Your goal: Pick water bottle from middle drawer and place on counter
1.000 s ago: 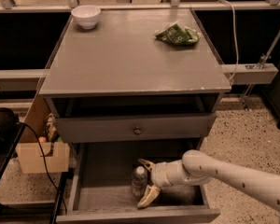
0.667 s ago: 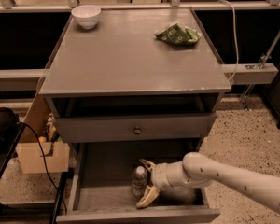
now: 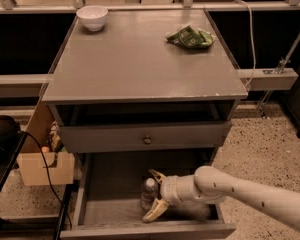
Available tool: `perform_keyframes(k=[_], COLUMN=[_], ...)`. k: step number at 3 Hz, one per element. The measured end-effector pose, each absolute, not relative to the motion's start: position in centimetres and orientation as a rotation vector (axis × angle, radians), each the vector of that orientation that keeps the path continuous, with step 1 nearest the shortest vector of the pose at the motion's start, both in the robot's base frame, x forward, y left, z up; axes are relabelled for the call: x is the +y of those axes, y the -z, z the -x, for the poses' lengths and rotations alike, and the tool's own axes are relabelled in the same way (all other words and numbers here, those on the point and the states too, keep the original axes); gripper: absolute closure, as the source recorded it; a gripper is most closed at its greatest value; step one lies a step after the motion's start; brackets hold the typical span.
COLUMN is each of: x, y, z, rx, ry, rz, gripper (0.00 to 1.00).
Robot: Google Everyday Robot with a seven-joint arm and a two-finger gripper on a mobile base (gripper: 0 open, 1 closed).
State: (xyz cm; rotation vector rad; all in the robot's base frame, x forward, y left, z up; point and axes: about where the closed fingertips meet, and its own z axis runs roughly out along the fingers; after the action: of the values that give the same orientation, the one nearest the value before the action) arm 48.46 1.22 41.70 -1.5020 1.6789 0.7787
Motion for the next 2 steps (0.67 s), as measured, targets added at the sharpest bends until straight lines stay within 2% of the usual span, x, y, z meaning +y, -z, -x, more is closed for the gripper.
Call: perform_keyframes(k=[1, 2], x=[1.25, 1.34], y=[-41.70, -41.72], z=[-48.48, -48.56], rx=[1.679, 1.678], ry=[-0.779, -0.780], rz=[1.502, 1.500], gripper=[0.00, 0.18])
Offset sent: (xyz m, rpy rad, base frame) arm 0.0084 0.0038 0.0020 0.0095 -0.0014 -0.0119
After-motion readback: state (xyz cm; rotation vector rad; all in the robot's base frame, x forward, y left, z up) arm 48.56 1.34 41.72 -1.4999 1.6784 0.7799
